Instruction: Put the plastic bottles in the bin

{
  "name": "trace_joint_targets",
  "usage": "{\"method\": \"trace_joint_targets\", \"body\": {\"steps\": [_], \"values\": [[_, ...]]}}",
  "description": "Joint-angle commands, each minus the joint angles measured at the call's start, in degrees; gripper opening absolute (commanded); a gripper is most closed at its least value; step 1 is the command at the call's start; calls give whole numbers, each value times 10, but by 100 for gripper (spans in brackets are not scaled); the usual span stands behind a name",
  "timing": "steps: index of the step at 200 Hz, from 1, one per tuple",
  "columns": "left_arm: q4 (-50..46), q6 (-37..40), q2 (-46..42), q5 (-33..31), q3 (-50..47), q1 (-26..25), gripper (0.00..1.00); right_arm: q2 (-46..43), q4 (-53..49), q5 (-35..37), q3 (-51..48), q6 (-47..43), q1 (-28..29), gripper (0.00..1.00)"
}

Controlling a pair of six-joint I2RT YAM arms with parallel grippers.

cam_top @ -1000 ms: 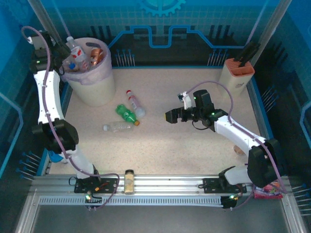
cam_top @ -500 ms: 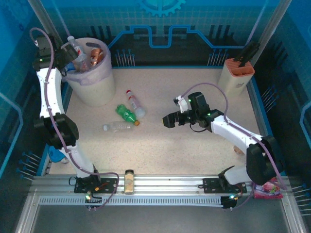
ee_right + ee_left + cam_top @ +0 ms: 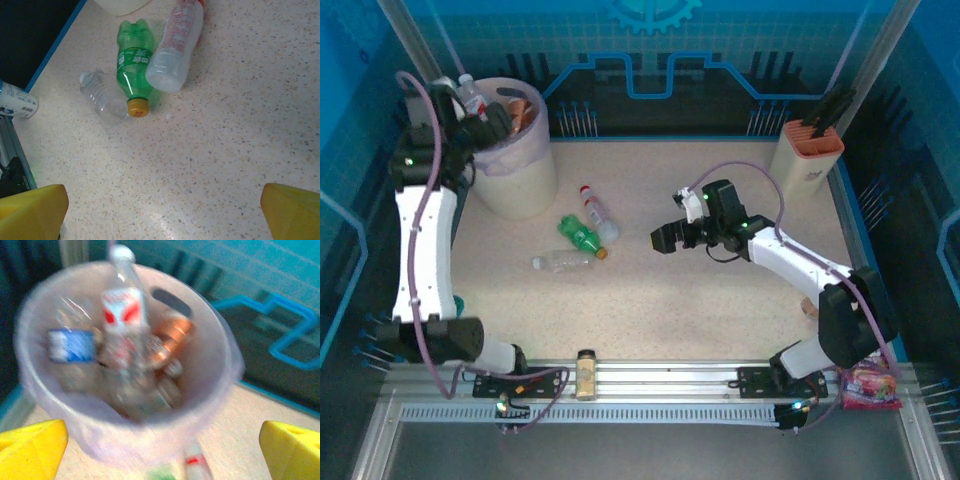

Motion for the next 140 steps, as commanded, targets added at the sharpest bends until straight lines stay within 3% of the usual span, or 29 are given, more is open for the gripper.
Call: {"method": "trace_joint_targets", "body": {"steps": [1,39,84,100,140], "values": [[-21,-52,-39,31,-117,-32,99,11,-24,11,21,-7,-11,100],[67,-190,-143,101,-350,-63,99,15,-26,22,13,0,-20,100],[345,-466,-138,186,-609,-107,99,32,-20,25,5,18,-21,100],[395,-542,-107,174,-648,-123,99,28,-21,26,0,20,-22,100],[414,-588,-6,162,-636,-160,99,14,-31,41,-11,18,-22,100]]}}
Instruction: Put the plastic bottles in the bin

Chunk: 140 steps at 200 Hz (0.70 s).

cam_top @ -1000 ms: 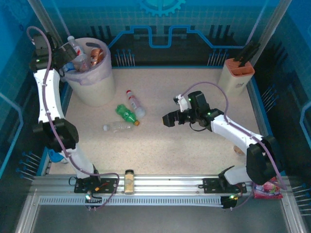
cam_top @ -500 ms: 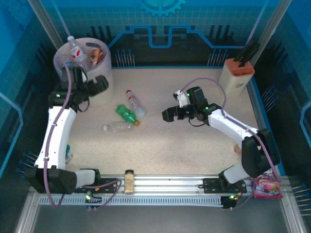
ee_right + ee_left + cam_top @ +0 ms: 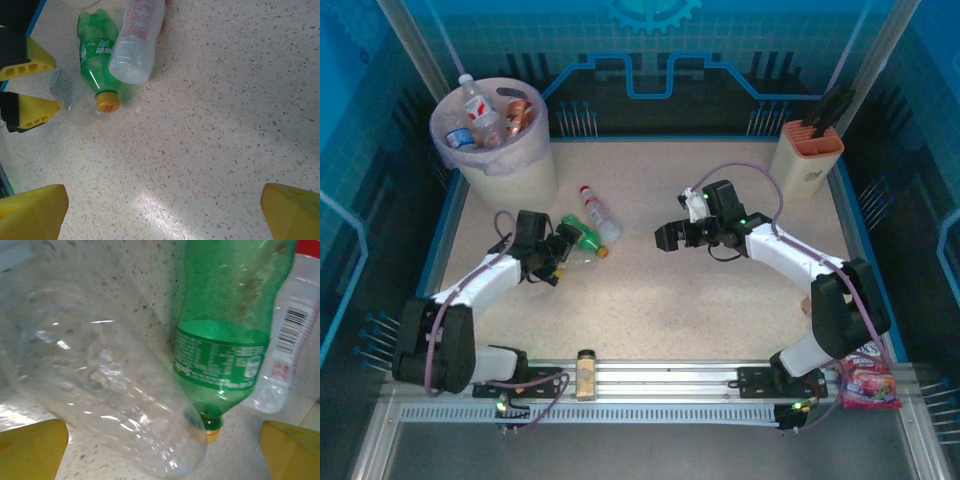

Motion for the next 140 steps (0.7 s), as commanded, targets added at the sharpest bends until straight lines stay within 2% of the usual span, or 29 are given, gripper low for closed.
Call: {"method": "trace_joint_targets", "body": {"steps": [1,24,71,114,140], "values": [[77,-85,43,10,9,-16,99,-16,-18,13,-12,4,-7,100],[123,-129,71,4,-15,-17,97,-25,-28,22,-19,1,-7,100],[116,-160,79,-31,-31,-17,89,-34,-37,31,-23,-8,-10,100],[62,-168,57,-75,-29,-17,67,-28,-34,23,-17,-5,-9,100],[16,-152,29,-92,-18,-17,60,-27,-34,24,-18,-8,-9,100]]}}
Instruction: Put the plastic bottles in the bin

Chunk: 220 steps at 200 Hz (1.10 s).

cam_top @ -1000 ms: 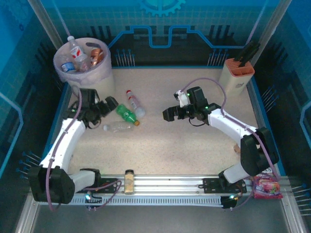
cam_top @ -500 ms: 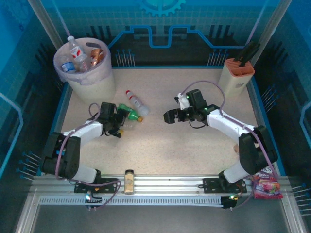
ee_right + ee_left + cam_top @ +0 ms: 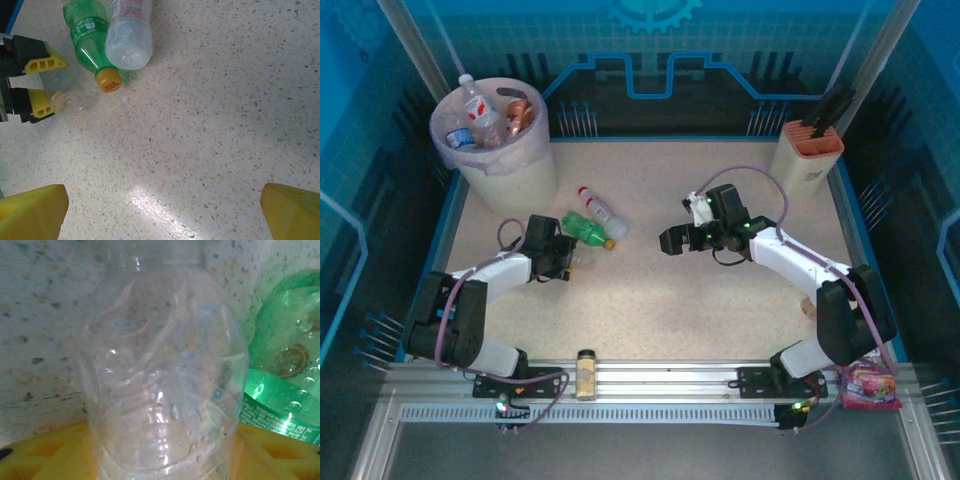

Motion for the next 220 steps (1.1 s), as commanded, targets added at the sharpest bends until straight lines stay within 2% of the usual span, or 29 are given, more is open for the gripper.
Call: {"method": "trace_joint_targets", "body": {"steps": [1,24,50,86,104,118,140,156,167,183,220], "values": [[-62,7,-35,-33,6,-3,60,-1,-10,-2,0,-7,-6,100],[-101,24,-75,-35,13,-6,59,4,-8,-4,1,-7,-6,100],[-190,85,-145,-73,56,-6,59,12,-6,-9,9,-7,-5,100],[-363,260,-198,-131,253,-7,57,18,-5,-9,14,-10,-5,100],[-401,360,-181,-144,360,-6,52,22,6,-18,15,-5,-4,100],[-402,416,-160,-131,424,4,47,23,17,-30,14,5,-4,100],[-401,462,-125,-84,510,46,39,16,18,-34,16,10,0,100],[-393,482,-101,-73,560,81,35,7,15,-31,14,11,3,100],[-391,491,-80,-66,595,106,35,2,12,-30,13,11,3,100],[-397,507,-41,-52,651,135,40,-5,7,-29,12,8,3,100],[-439,542,70,-52,797,204,39,-15,5,-29,4,12,8,100]]}}
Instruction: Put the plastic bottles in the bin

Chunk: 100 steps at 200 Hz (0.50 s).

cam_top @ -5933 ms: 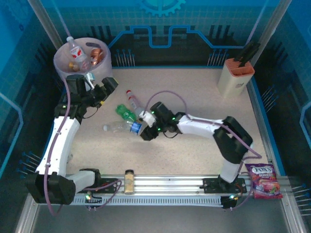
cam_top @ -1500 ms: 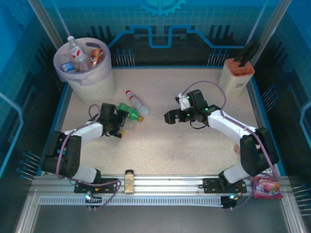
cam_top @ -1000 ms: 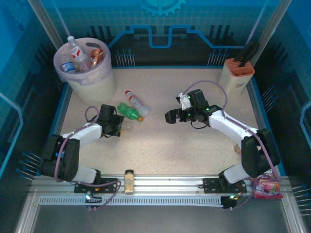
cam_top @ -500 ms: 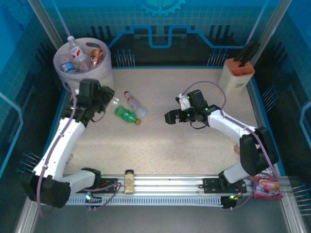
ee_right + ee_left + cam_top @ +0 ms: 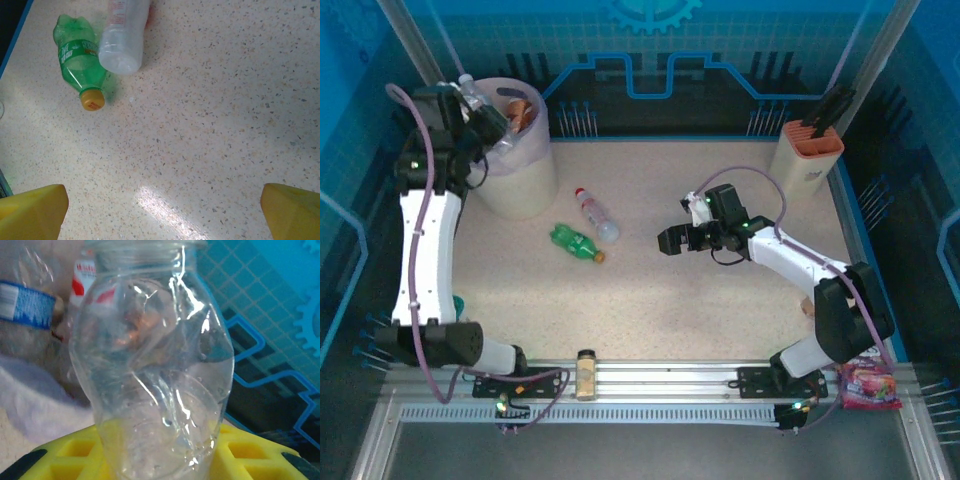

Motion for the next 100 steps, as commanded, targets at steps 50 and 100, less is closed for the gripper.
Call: {"method": "trace_joint_targets", "body": {"steps": [50,100], "values": [[-104,92,226,-4,278,108,38,-36,-6,-2,-14,15,25,100],[-133,176,365,-13,405,115,37,-50,0,9,-33,20,30,100]]}}
